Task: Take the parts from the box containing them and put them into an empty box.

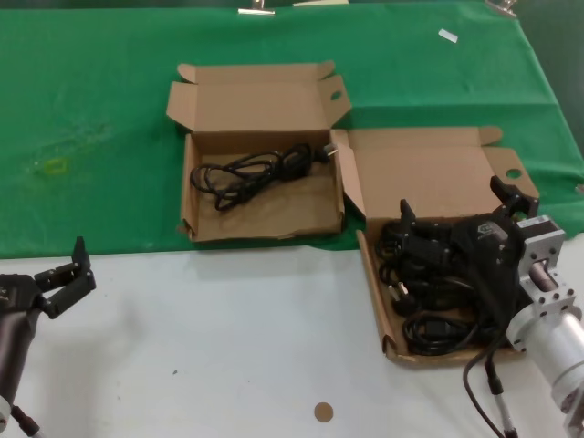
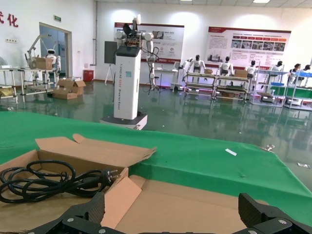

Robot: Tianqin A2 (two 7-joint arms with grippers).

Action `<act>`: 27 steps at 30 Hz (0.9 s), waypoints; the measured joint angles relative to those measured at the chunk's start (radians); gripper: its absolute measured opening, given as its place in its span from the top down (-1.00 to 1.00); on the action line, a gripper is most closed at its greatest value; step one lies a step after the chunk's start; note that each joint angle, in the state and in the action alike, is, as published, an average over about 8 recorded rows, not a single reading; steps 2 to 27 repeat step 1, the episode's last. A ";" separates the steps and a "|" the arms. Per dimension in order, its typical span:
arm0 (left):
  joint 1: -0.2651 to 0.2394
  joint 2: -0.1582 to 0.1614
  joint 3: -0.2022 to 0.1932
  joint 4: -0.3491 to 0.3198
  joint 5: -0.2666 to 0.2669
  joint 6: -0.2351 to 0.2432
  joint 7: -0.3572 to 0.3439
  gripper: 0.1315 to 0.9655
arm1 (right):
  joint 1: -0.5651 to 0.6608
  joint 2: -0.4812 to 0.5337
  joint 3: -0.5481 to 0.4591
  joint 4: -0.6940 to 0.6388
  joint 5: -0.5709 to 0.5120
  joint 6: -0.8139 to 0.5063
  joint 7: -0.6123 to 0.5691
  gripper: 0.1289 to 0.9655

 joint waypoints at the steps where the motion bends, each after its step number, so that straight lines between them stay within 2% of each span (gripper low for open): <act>1: 0.000 0.000 0.000 0.000 0.000 0.000 0.000 -1.00 | 0.000 0.000 0.000 0.000 0.000 0.000 0.000 -1.00; 27: 0.000 0.000 0.000 0.000 0.000 0.000 0.000 -1.00 | 0.000 0.000 0.000 0.000 0.000 0.000 0.000 -1.00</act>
